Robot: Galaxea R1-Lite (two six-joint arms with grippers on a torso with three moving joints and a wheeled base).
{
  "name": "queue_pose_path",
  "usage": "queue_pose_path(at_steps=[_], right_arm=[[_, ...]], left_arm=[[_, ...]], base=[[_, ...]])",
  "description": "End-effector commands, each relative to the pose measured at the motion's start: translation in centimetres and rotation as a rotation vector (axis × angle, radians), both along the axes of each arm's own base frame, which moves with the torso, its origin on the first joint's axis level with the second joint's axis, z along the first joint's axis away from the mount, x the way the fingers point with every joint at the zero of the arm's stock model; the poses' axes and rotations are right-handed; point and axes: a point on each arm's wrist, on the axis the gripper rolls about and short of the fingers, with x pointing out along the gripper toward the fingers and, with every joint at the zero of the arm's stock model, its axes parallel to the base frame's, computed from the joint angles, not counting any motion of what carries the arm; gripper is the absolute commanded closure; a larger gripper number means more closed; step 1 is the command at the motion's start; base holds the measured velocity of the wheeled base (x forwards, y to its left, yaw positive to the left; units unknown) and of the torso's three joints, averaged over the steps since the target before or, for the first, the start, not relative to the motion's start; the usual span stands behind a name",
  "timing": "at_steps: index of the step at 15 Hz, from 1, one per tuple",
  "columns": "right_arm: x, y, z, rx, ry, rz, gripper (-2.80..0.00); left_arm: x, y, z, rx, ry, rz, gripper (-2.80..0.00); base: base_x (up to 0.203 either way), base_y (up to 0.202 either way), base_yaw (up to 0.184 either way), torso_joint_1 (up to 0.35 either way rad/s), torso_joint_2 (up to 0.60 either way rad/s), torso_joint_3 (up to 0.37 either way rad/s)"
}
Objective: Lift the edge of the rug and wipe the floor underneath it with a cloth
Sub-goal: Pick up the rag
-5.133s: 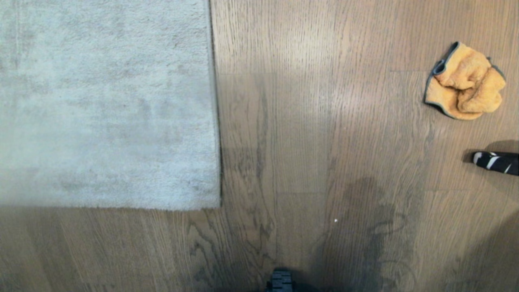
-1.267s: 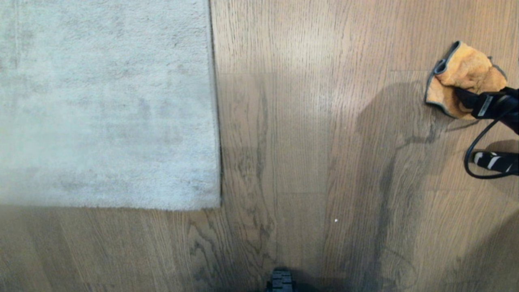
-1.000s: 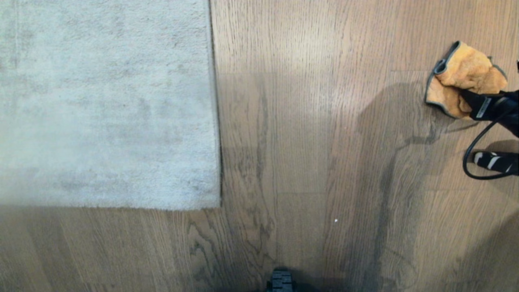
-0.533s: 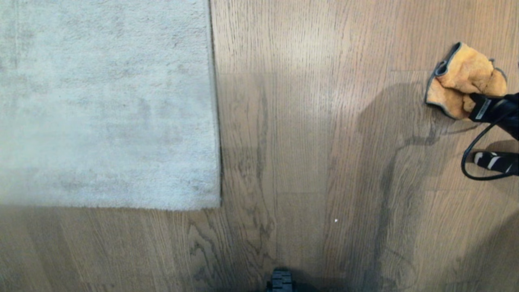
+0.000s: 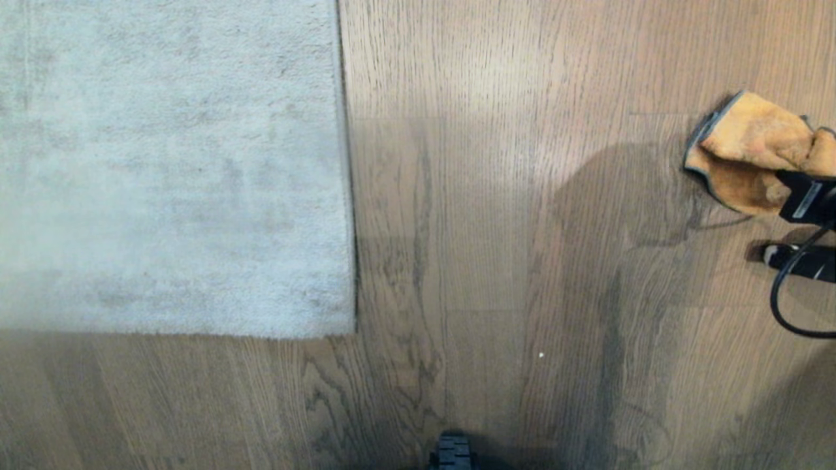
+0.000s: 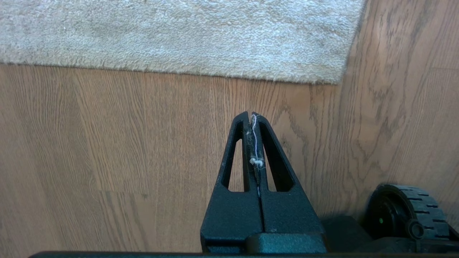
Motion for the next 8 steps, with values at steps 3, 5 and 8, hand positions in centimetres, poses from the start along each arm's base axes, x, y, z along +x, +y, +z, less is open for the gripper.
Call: queue_pose_path(at_steps=[3, 5, 8], right_arm=[[-5.3, 1.7, 0.1, -0.015, -0.030, 0.059, 0.00], [-7.2, 2.3, -0.5, -0.017, -0.023, 0.084, 0.00], [-10.1, 3.2, -1.1, -0.024, -0.026, 0.090, 0.00]], left_arm=[[0.0, 0.0, 0.0, -0.001, 0.000, 0.001, 0.00], [0.0, 0.0, 0.0, -0.001, 0.000, 0.001, 0.00], [0.0, 0.0, 0.0, -0.001, 0.000, 0.001, 0.00]], base=[[0.000, 0.000, 0.000, 0.000, 0.00, 0.000], [0.000, 0.000, 0.000, 0.000, 0.00, 0.000], [0.000, 0.000, 0.000, 0.000, 0.00, 0.000]])
